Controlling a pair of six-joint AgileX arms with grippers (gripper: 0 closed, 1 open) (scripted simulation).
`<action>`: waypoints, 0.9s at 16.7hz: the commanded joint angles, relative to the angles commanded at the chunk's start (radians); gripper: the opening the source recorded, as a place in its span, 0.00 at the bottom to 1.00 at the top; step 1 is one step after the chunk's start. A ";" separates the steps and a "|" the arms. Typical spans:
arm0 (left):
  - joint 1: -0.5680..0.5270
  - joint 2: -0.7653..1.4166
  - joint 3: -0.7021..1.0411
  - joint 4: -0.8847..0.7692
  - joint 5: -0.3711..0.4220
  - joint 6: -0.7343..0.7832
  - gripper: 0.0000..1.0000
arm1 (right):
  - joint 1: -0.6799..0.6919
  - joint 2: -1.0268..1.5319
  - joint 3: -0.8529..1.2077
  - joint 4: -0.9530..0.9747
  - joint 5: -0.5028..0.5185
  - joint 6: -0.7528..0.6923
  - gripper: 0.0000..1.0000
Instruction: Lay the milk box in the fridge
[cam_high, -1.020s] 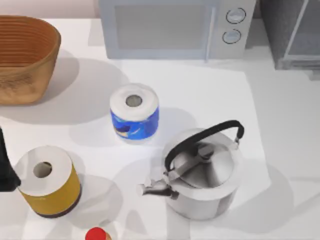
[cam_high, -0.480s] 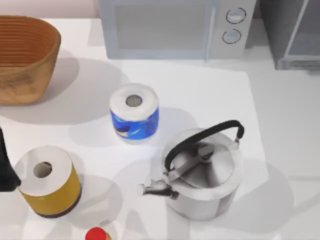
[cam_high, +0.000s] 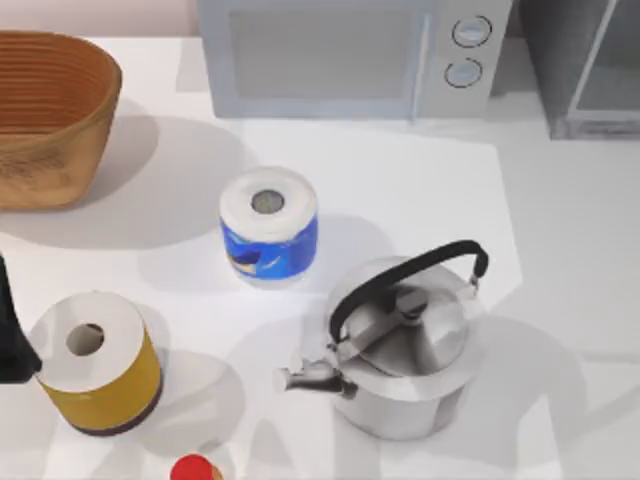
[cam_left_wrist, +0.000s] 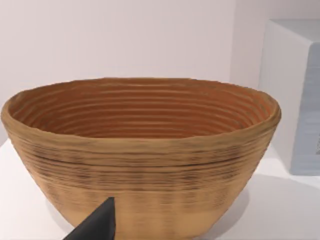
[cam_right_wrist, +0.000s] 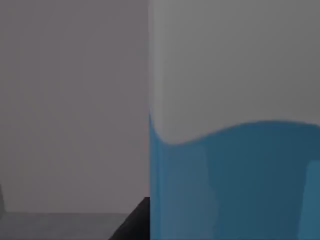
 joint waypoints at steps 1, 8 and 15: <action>0.000 0.000 0.000 0.000 0.000 0.000 1.00 | 0.004 0.017 0.040 -0.028 0.005 0.000 0.00; 0.000 0.000 0.000 0.000 0.000 0.000 1.00 | 0.011 0.042 0.097 -0.074 0.012 -0.001 0.00; 0.000 0.000 0.000 0.000 0.000 0.000 1.00 | 0.011 0.042 0.097 -0.074 0.012 -0.001 0.53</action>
